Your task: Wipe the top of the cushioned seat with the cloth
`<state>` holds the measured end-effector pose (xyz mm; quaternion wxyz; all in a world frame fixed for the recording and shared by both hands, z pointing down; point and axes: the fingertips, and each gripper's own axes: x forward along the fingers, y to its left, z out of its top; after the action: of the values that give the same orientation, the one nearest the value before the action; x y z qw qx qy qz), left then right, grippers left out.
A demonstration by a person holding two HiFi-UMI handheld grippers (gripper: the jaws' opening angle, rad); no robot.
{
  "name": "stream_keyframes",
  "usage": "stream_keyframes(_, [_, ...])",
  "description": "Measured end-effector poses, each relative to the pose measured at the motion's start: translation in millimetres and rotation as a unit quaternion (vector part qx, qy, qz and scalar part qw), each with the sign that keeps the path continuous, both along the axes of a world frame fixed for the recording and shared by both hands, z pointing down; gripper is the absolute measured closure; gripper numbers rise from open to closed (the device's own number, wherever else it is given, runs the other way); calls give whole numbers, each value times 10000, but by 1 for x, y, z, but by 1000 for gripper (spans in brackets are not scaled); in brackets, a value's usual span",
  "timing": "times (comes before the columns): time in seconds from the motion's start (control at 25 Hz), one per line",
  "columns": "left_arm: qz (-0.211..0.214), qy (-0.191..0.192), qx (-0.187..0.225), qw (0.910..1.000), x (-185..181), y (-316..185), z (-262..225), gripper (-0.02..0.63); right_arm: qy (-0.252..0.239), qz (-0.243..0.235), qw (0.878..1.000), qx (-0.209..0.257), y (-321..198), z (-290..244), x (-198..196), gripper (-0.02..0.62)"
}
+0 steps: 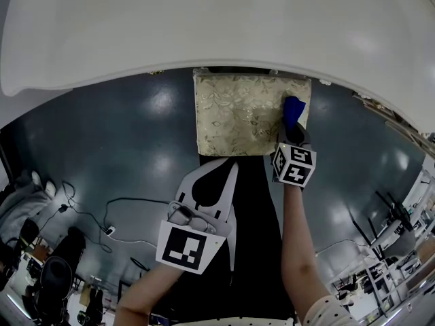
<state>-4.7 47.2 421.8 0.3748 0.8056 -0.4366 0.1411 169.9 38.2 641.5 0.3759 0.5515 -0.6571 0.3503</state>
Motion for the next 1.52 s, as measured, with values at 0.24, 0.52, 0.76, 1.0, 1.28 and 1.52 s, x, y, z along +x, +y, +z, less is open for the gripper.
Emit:
stream_keyframes(0.24, [-59, 12, -1, 10000, -7, 0, -4, 609, -43, -60, 10000, 6, -1, -5, -12, 532])
stream_keyframes(0.52, [-136, 45, -25, 9999, -13, 3, -4, 609, -65, -62, 10000, -8, 1, -5, -25, 532])
stream_keyframes(0.76, [-210, 47, -43, 9998, -19, 5, 0, 609, -107, -57, 9999, -6, 2, -2, -35, 532])
stream_keyframes(1.0, [-243, 51, -34, 9997, -24, 6, -2, 609, -119, -157, 9998, -19, 3, -3, -43, 532])
stream_keyframes(1.28, [-319, 69, -47, 9995, -28, 9, -2, 609, -153, -159, 9998, -9, 3, -3, -50, 532])
stream_keyframes(1.52, [-354, 91, -44, 9993, -31, 12, -2, 609, -207, -132, 9997, 3, 6, -3, -62, 532])
